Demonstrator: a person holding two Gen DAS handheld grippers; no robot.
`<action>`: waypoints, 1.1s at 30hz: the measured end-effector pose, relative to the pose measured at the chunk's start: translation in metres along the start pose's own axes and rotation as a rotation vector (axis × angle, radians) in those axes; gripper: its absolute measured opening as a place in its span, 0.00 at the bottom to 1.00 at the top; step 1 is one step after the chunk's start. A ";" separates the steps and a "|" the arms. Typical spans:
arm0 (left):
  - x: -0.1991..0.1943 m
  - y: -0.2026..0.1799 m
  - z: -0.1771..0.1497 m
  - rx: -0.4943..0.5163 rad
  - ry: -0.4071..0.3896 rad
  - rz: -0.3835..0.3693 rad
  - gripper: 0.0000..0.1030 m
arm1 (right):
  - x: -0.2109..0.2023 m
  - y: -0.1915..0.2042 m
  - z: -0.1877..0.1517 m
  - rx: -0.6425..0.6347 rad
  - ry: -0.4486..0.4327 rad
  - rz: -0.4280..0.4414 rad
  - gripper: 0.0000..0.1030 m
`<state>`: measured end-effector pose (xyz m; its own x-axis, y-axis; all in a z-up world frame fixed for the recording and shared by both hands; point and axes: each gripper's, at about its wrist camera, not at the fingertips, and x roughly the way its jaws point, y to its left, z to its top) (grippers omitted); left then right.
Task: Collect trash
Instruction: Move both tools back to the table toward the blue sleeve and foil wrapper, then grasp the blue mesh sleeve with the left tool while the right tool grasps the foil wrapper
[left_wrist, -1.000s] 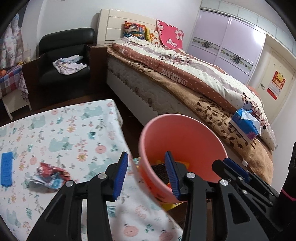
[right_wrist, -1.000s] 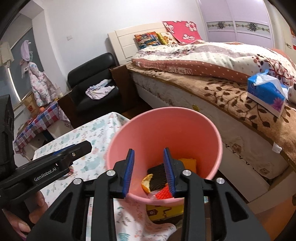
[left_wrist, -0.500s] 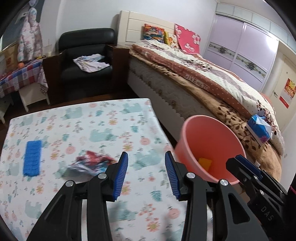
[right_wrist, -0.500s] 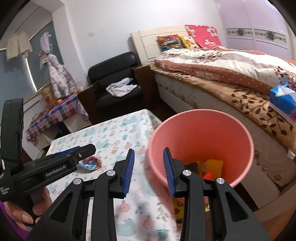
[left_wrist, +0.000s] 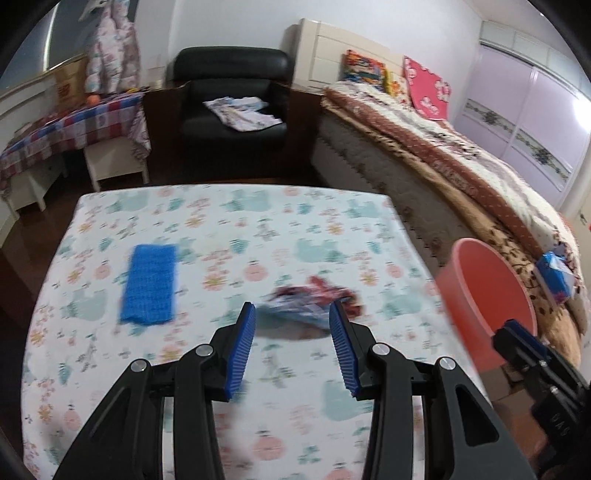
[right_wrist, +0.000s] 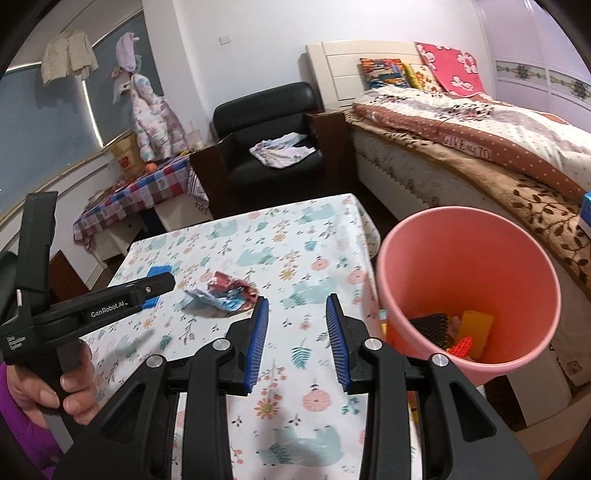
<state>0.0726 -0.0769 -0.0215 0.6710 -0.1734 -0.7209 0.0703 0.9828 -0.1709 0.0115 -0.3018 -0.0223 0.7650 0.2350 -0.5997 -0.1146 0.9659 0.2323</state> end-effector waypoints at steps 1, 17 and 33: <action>0.001 0.007 -0.001 -0.011 0.005 0.013 0.40 | 0.002 0.003 -0.001 -0.002 0.004 0.003 0.32; 0.028 0.104 0.004 -0.122 0.047 0.213 0.44 | 0.038 0.026 -0.003 -0.040 0.089 0.112 0.32; 0.065 0.106 0.005 -0.092 0.094 0.215 0.12 | 0.076 0.035 0.016 -0.040 0.133 0.175 0.45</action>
<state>0.1273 0.0161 -0.0826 0.5913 0.0292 -0.8060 -0.1368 0.9885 -0.0645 0.0758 -0.2518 -0.0473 0.6414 0.4089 -0.6492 -0.2655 0.9121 0.3123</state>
